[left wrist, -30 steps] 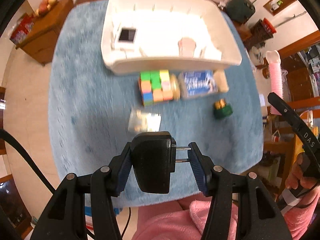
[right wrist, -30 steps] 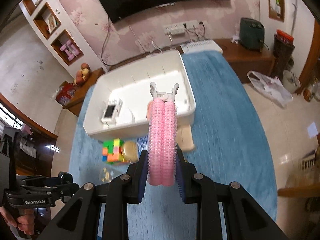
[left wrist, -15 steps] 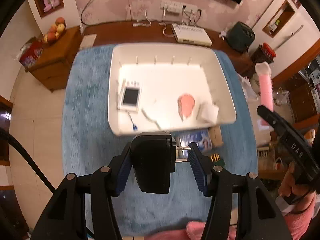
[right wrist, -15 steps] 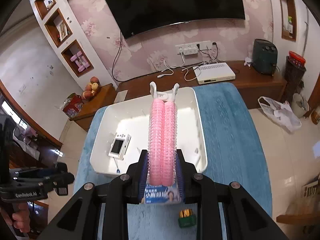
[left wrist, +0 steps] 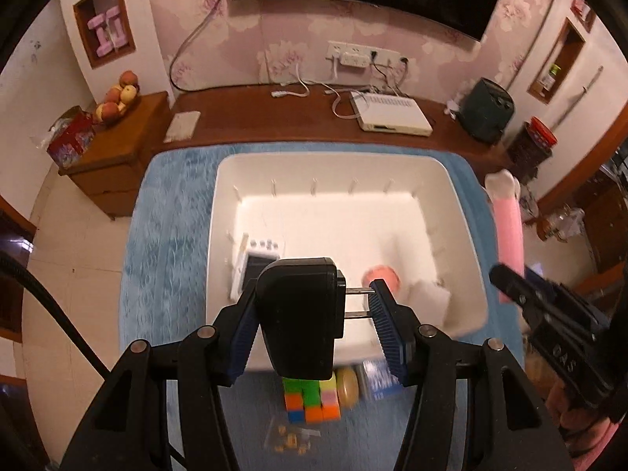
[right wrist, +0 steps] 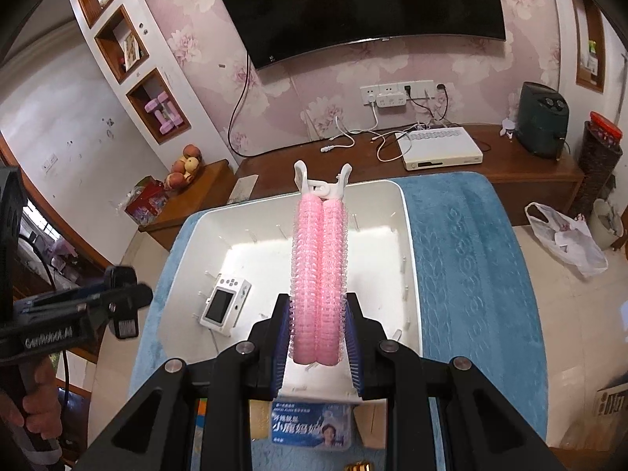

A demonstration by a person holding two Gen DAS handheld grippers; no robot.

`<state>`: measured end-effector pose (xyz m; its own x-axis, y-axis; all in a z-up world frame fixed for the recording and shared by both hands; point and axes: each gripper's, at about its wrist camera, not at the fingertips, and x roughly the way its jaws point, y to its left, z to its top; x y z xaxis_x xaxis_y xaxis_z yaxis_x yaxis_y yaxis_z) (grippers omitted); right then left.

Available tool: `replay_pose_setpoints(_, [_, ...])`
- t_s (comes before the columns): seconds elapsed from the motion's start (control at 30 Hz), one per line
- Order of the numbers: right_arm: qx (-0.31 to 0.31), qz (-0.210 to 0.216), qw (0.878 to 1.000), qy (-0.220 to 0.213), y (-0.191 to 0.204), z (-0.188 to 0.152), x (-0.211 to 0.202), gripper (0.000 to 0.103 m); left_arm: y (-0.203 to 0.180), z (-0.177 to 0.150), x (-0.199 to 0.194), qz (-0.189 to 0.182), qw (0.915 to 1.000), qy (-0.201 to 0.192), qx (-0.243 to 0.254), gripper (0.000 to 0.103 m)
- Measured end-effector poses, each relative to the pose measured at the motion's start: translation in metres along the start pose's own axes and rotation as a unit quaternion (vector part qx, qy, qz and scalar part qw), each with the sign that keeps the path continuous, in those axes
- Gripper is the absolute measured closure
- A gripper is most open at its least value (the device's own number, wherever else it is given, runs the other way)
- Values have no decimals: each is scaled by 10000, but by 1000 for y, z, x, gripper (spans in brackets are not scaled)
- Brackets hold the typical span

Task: Organize rigid objects
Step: 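Lift and carry the hair roller and charger over the tray with both tools, then open both tools to release the hair roller and charger into the tray, then pull both tools back from the tray toward the remaining items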

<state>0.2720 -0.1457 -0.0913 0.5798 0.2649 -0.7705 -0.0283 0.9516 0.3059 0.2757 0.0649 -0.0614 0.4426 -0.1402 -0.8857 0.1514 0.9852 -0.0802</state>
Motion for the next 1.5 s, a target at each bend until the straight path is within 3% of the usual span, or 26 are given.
replay_pose_setpoints(0.23, [-226, 4, 9997, 4, -6, 6, 19, 77, 1, 15, 18, 63, 9998, -176, -104, 44])
replay_pose_setpoints(0.4, [-324, 31, 9995, -3, -4, 6, 25, 77, -4, 19, 15, 237, 9987, -454, 0, 44])
replay_pose_setpoints(0.63, [-387, 153, 9991, -83, 3, 7, 23, 74, -4, 21, 11, 266, 9983, -514, -6, 44])
replay_pose_setpoints(0.73, [-330, 206, 9992, -83, 3, 7, 21, 72, -3, 21, 7, 273, 9982, -536, -22, 38])
replay_pose_setpoints(0.87, [-274, 209, 9992, -177, 5, 6, 11, 67, -3, 18, -6, 319, 9971, -684, 35, 26])
replay_pose_setpoints(1.3, [-158, 145, 9975, -667, 26, -12, -47, 45, 10, -8, -62, 294, 9938, -1057, 148, 25])
replay_pose_setpoints(1.5, [-161, 142, 9967, -781, 42, -32, -75, 43, 20, -30, -87, 241, 9934, -1103, 217, 24])
